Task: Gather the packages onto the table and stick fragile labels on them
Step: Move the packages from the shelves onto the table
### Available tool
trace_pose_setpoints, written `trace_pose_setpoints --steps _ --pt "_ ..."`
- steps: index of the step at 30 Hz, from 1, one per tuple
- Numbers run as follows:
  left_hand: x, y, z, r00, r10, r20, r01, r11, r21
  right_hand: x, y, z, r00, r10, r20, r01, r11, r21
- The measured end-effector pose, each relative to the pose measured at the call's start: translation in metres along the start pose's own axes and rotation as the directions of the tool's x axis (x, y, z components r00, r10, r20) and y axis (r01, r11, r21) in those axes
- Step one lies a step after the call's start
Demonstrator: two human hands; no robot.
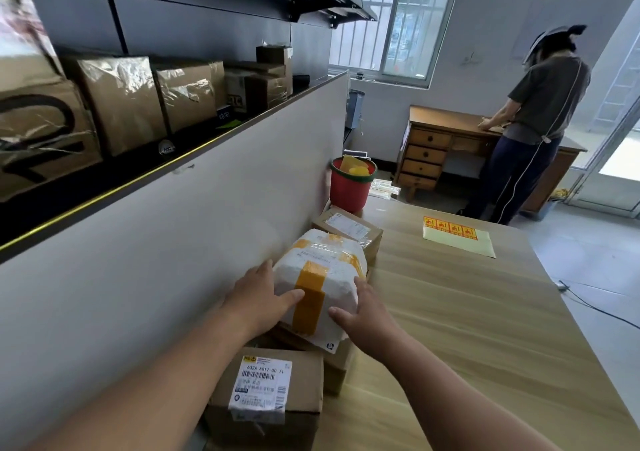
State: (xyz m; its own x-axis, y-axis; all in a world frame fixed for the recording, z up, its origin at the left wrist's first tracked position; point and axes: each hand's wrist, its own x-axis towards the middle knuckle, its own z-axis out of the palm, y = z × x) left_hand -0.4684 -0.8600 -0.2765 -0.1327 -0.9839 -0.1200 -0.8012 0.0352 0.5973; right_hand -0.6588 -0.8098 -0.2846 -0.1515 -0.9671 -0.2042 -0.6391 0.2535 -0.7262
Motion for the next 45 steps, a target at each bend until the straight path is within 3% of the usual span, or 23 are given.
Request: trace_pose_setpoints --steps 8,20,29,38,45 --pt "-0.078 0.031 -0.018 0.963 0.167 -0.212 -0.106 0.956 0.273 -0.058 -0.008 -0.028 0.978 -0.208 -0.035 0.187 0.932 -0.310" --pt "-0.282 0.053 -0.011 0.877 0.258 -0.405 0.003 0.841 0.541 -0.221 -0.003 -0.053 0.844 -0.529 0.090 0.503 0.721 -0.477" --pt "-0.474 0.023 -0.014 0.846 -0.024 -0.533 0.334 0.804 0.493 -0.351 -0.022 -0.008 0.648 -0.691 0.320 0.751 0.510 -0.419" --pt "-0.668 -0.031 -0.048 0.673 -0.163 -0.721 0.561 0.748 0.355 -0.507 -0.080 0.065 0.359 -0.826 0.435 0.920 0.235 -0.313" --pt "-0.856 -0.079 -0.088 0.562 -0.241 -0.791 0.703 0.644 0.303 -0.663 -0.135 0.144 0.193 -0.867 0.460 0.978 0.133 -0.160"
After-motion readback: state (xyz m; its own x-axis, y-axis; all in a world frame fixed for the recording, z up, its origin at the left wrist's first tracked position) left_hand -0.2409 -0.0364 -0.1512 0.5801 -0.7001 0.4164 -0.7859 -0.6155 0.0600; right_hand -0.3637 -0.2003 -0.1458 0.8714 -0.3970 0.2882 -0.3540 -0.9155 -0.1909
